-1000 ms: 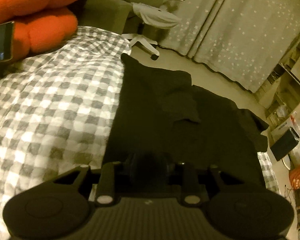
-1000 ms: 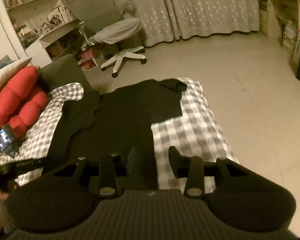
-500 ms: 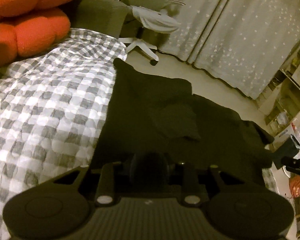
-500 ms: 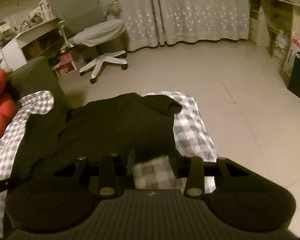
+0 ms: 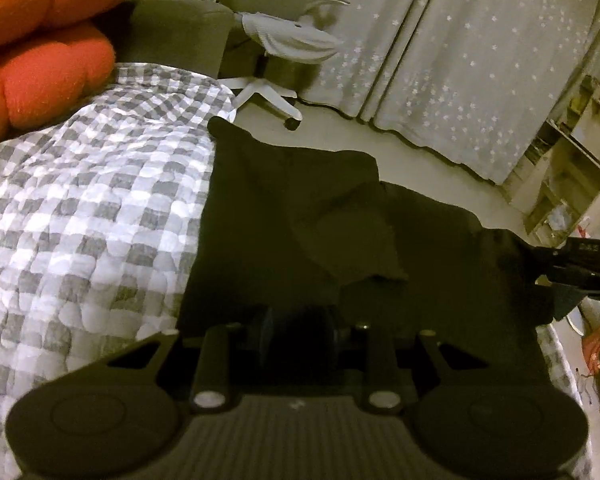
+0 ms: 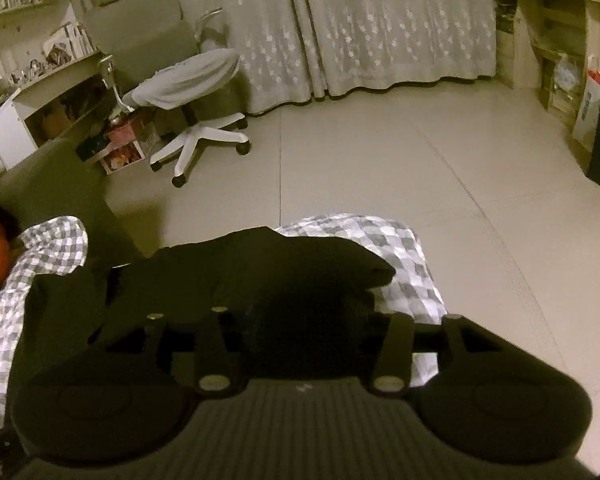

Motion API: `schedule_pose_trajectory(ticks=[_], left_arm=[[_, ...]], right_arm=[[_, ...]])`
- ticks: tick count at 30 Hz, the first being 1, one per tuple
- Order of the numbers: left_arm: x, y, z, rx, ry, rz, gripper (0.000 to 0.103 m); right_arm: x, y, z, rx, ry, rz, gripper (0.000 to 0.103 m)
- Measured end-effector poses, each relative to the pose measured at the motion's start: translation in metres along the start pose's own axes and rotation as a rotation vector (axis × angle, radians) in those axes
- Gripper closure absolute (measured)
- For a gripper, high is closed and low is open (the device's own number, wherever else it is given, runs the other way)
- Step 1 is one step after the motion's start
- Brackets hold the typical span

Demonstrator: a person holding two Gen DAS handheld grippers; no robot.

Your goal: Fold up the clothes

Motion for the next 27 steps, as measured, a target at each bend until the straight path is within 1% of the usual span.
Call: schedule_pose_trajectory(ticks=[3, 6, 8, 12, 15, 17, 19, 20, 21, 22, 23, 24, 27], left_arm=[[-0.001, 0.005, -0.002, 0.022, -0.001, 0.01, 0.075], [-0.006, 0.01, -0.007, 0.045, -0.045, -0.004, 0.075], [-0.012, 0.009, -0.008, 0.06, -0.044, 0.002, 0.075], [-0.025, 0.001, -0.016, 0.064, -0.03, 0.009, 0.075], [-0.034, -0.009, -0.028, 0.065, -0.031, 0.018, 0.075], [-0.038, -0.016, -0.036, 0.067, -0.033, 0.018, 0.075], [-0.042, -0.024, -0.042, 0.071, -0.035, 0.015, 0.075], [-0.044, -0.028, -0.044, 0.073, -0.036, 0.013, 0.075], [-0.046, -0.032, -0.047, 0.075, -0.036, 0.012, 0.075], [-0.048, -0.036, -0.049, 0.088, -0.027, 0.015, 0.075], [-0.049, -0.04, -0.05, 0.104, -0.015, 0.02, 0.075], [-0.05, -0.045, -0.051, 0.116, -0.008, 0.025, 0.075], [-0.045, -0.063, -0.052, 0.128, 0.001, 0.059, 0.076]], right_arm=[[-0.003, -0.002, -0.007, 0.026, 0.001, -0.013, 0.053], [-0.009, -0.002, -0.022, 0.054, -0.033, -0.038, 0.053], [-0.014, -0.004, -0.033, 0.048, -0.066, -0.045, 0.051], [-0.017, -0.011, -0.05, 0.004, -0.12, -0.04, 0.041], [-0.014, -0.017, -0.055, -0.044, -0.151, -0.035, 0.04], [-0.01, -0.023, -0.054, -0.048, -0.144, -0.013, 0.04], [-0.005, -0.028, -0.05, -0.027, -0.102, 0.001, 0.041], [-0.003, -0.029, -0.048, -0.02, -0.075, 0.003, 0.047], [-0.004, -0.027, -0.045, -0.028, -0.054, -0.005, 0.066], [-0.006, -0.025, -0.041, -0.036, -0.035, -0.014, 0.076], [-0.008, -0.022, -0.037, -0.042, -0.026, -0.021, 0.091], [-0.01, -0.02, -0.032, -0.048, -0.018, -0.029, 0.095], [-0.017, -0.013, -0.018, -0.064, 0.008, -0.052, 0.095]])
Point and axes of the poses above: each gripper's, at about its wrist camera, not at the fingertips, and y roughly against the way its jaws point, z to its left, x to its underside, the point moved 5 cm from there along -y, roughly the way its jaws point, and after that the axes turned 11 degrees about -x, right-handed, at the moved point
